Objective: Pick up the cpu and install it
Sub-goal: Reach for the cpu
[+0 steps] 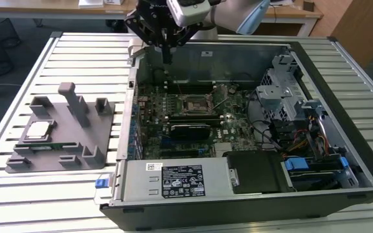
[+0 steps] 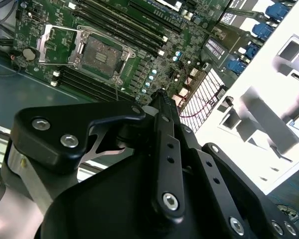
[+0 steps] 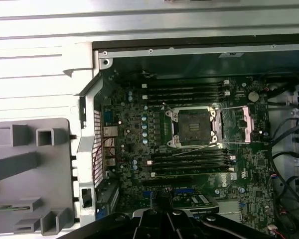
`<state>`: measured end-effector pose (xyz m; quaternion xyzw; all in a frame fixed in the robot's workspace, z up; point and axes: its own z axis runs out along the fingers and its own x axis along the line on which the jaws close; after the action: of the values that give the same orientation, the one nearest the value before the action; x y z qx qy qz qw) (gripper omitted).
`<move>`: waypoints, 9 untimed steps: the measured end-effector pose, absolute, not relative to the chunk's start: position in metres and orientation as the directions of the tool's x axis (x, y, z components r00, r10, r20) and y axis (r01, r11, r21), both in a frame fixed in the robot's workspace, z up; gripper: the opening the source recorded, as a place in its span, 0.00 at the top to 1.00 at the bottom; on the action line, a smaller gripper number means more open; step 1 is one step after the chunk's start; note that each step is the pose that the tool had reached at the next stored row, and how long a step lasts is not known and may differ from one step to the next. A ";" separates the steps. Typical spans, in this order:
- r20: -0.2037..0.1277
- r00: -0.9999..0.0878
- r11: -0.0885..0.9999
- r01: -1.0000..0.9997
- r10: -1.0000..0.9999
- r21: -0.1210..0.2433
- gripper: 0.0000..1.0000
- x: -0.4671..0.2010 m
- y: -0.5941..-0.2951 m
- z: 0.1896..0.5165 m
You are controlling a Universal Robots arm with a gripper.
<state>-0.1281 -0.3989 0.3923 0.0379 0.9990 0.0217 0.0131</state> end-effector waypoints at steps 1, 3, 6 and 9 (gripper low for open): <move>-0.024 -0.997 0.996 0.075 0.076 0.044 0.89 -0.128 -0.399 0.392; -0.024 -0.997 0.996 0.075 0.076 0.044 0.89 -0.129 -0.399 0.392; -0.024 -0.997 0.996 0.075 0.076 0.044 0.89 -0.132 -0.399 0.392; -0.024 -0.997 0.996 0.075 0.076 0.044 0.89 -0.136 -0.399 0.392</move>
<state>-0.1356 -0.3990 0.3920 0.0379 0.9990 0.0217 0.0131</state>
